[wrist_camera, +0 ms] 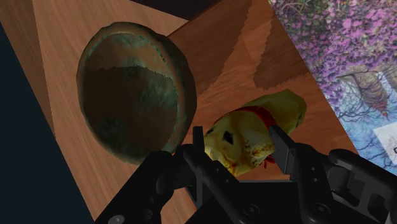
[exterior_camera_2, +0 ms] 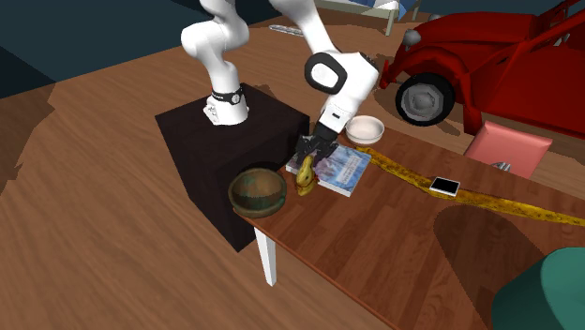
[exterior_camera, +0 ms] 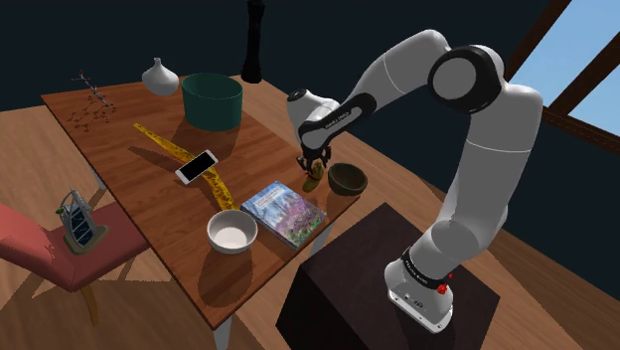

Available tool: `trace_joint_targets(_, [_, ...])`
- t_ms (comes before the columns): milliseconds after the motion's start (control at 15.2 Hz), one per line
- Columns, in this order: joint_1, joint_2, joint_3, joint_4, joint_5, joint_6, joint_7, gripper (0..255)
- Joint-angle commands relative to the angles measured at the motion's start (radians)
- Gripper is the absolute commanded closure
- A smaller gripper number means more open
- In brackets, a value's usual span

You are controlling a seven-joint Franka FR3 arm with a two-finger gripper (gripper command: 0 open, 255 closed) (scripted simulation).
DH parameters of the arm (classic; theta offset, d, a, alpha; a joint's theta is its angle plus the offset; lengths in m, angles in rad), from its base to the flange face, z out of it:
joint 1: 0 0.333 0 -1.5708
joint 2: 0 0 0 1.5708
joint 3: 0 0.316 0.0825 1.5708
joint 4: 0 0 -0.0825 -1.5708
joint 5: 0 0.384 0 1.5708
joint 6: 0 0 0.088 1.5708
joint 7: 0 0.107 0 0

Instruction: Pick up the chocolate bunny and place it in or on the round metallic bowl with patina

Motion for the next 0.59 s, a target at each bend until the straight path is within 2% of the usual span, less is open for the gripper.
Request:
trace_joint_targets(0, [-0.001,-0.021,0.003,-0.003,0.008,-0.017,-0.009,255])
trace_joint_targets(528, [-0.004,-0.101,0.014,0.005,0.041,-0.095,-0.054,255])
